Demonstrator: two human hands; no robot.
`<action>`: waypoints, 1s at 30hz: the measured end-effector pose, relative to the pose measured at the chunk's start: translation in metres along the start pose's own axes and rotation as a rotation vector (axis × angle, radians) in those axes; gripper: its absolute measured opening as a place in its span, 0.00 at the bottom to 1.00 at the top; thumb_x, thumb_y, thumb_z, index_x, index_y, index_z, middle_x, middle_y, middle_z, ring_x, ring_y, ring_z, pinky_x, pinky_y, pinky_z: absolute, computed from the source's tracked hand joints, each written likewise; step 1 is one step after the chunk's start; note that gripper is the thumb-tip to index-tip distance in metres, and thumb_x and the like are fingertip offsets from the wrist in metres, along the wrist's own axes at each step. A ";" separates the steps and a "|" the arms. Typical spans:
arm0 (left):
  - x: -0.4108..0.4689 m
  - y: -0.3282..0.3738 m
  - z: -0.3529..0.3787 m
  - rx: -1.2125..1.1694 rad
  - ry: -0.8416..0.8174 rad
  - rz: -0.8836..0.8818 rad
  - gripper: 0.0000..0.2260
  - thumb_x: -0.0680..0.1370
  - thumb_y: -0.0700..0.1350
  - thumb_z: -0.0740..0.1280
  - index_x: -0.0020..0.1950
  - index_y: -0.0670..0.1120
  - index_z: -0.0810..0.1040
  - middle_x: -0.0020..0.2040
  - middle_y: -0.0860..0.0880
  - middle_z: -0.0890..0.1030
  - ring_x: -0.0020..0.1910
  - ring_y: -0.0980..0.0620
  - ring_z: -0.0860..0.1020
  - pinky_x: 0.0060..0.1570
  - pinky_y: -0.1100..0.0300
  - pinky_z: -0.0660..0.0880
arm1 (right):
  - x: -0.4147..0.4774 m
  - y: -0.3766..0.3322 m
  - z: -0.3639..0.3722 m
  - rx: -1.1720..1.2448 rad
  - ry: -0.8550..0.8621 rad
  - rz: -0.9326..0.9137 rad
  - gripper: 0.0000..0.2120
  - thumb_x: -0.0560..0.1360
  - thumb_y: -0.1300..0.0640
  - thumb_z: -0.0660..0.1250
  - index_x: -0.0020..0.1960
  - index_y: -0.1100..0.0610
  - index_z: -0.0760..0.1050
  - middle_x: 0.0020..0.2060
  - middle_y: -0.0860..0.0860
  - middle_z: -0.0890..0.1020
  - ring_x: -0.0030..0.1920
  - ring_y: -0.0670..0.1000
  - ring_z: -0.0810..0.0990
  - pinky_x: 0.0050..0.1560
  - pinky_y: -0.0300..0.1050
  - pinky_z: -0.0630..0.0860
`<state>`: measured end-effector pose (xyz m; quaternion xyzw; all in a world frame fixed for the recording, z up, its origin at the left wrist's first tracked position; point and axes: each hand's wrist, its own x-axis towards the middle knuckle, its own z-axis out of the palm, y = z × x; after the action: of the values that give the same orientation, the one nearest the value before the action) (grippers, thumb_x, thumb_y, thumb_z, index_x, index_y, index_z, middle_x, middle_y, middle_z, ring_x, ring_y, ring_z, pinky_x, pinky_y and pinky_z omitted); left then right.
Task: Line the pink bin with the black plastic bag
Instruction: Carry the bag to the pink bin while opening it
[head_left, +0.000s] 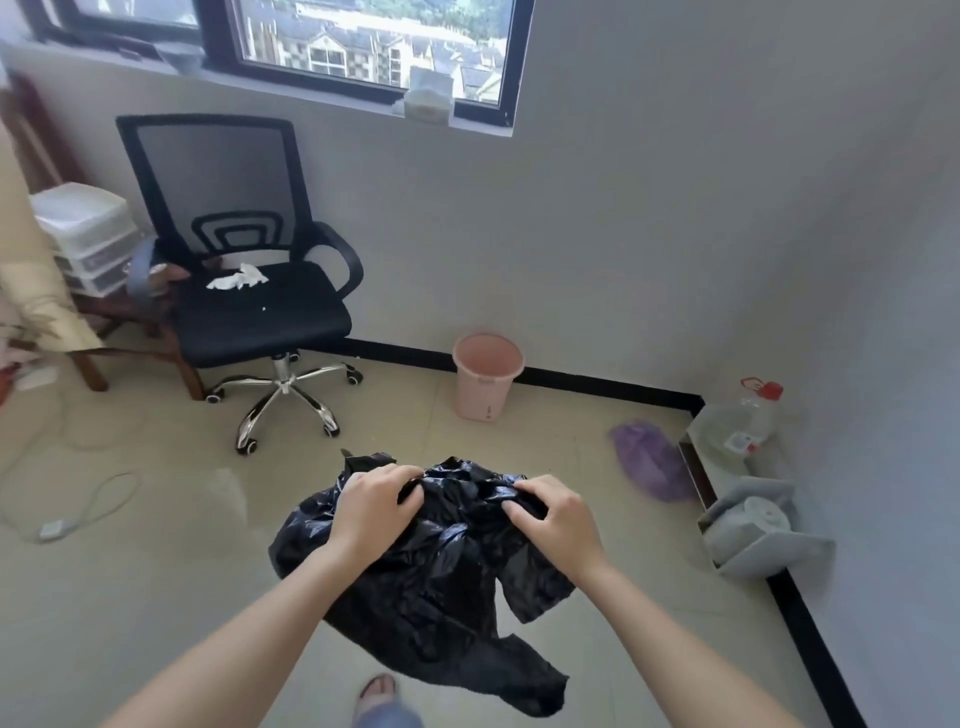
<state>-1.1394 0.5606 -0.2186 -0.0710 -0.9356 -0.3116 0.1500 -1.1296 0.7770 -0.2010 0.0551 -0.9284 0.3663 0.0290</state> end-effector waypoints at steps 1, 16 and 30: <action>0.018 -0.007 0.007 -0.003 0.004 -0.005 0.10 0.71 0.43 0.65 0.48 0.41 0.81 0.42 0.43 0.85 0.42 0.44 0.82 0.45 0.49 0.75 | 0.018 0.003 0.003 -0.002 0.004 0.002 0.14 0.71 0.55 0.70 0.55 0.59 0.78 0.51 0.52 0.82 0.51 0.51 0.79 0.51 0.41 0.72; 0.271 -0.045 0.115 -0.072 -0.191 0.059 0.09 0.75 0.40 0.65 0.53 0.41 0.80 0.47 0.43 0.83 0.48 0.44 0.80 0.51 0.51 0.72 | 0.249 0.064 -0.008 -0.091 0.056 0.246 0.14 0.73 0.53 0.67 0.57 0.57 0.77 0.55 0.50 0.80 0.55 0.51 0.77 0.54 0.45 0.73; 0.423 -0.035 0.234 0.037 -0.182 -0.093 0.06 0.71 0.36 0.69 0.46 0.41 0.82 0.39 0.43 0.85 0.43 0.42 0.80 0.43 0.49 0.76 | 0.448 0.175 -0.036 -0.010 -0.110 0.226 0.15 0.74 0.52 0.66 0.58 0.57 0.76 0.54 0.50 0.80 0.53 0.50 0.77 0.50 0.39 0.70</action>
<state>-1.6020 0.6911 -0.2791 -0.0526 -0.9532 -0.2932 0.0513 -1.5950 0.8920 -0.2513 -0.0299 -0.9307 0.3591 -0.0630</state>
